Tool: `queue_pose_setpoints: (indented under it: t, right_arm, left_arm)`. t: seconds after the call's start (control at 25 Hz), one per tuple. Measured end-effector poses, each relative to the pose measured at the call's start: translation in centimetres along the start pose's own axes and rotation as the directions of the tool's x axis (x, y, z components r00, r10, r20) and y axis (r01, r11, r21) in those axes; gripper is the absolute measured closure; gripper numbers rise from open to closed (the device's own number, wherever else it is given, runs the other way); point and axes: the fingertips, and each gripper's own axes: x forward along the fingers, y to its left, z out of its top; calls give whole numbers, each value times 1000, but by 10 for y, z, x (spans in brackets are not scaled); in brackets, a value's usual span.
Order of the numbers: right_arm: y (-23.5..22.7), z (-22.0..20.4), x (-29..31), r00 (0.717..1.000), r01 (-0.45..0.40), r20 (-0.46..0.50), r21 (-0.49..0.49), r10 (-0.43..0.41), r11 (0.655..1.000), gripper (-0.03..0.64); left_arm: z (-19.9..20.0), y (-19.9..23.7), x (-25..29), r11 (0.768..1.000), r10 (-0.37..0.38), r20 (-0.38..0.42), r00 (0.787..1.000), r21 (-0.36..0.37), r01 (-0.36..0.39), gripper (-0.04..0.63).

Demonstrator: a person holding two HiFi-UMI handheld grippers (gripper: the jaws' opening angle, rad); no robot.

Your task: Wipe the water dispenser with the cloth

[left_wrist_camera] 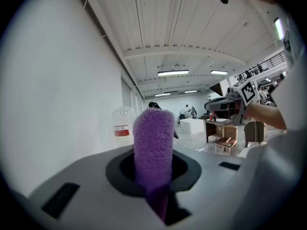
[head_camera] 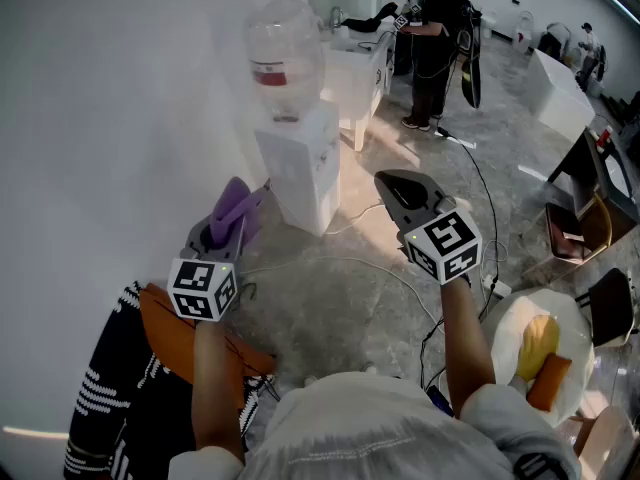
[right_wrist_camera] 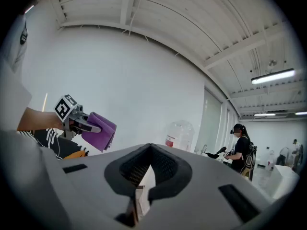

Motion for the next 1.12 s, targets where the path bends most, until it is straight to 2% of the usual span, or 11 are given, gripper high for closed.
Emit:
queue_pose_setpoints:
  t: [0.24,0.44,0.6,0.72,0.96,1.12]
  right_arm:
    - [-18,-9,-11,1000,-9,7,24,9,1000,603]
    - [-26,-32,-18,996,-81,-33,9,81,997,603]
    - [-33,-44,-23,991,-130,-6,48,130,990,603]
    - [-43,-50,-21,990,-138,1,68,138,988,603]
    - [-54,-60,-8,989,-142,-13,109,144,984,603]
    - [-49,-65,11,982,-183,-12,163,187,969,603]
  left_arm:
    - [3,-21,12,1000,12,-16,1000,6,-12,540]
    - [-2,-44,25,999,36,-35,999,-1,-36,540]
    - [-10,-60,33,998,66,-51,996,-19,-67,540]
    - [-19,-68,38,996,78,-73,994,-30,-80,540]
    - [-31,-64,49,995,82,-95,992,-48,-87,540]
    - [-44,-49,67,996,64,-101,993,-60,-70,540]
